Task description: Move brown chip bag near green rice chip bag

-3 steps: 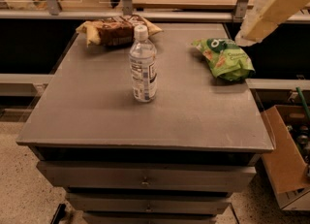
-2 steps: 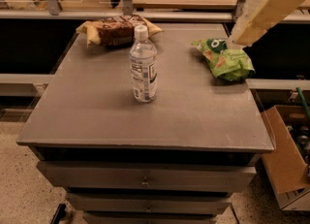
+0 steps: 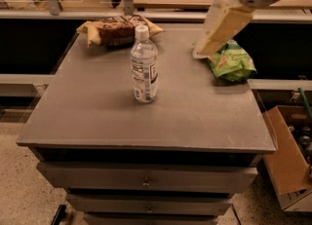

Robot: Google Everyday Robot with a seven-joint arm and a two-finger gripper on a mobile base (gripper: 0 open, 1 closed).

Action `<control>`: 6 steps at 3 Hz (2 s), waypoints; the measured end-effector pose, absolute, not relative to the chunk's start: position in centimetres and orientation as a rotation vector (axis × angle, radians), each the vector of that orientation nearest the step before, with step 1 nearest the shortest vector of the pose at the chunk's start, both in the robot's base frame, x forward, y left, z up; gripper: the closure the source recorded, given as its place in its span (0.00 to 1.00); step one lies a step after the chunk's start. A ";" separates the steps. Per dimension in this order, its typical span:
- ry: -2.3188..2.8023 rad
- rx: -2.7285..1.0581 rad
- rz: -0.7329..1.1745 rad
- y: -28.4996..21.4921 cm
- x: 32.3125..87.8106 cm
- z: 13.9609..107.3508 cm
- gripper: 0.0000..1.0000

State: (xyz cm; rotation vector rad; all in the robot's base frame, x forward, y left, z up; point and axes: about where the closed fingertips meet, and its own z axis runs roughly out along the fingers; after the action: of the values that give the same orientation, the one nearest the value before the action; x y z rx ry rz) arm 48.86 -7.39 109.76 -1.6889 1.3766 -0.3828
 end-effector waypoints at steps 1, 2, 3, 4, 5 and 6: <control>1.316 -1.735 -0.372 -5.4 50.9 107.9 0.00; 1.273 -1.777 -0.406 -5.0 53.9 105.6 0.00; 1.245 -1.805 -0.461 -6.2 57.7 104.3 0.00; 1.208 -1.842 -0.485 -7.2 60.6 103.5 0.00; 1.167 -1.889 -0.487 -7.2 62.4 102.7 0.00; 1.120 -1.938 -0.458 -6.1 63.8 100.7 0.00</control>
Offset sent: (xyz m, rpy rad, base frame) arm 0.1007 0.0205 -0.0858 -0.1174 -0.0428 0.1131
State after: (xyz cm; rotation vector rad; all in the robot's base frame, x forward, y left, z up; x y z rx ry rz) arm 63.77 -6.10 100.71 -1.9379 1.1203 -0.4577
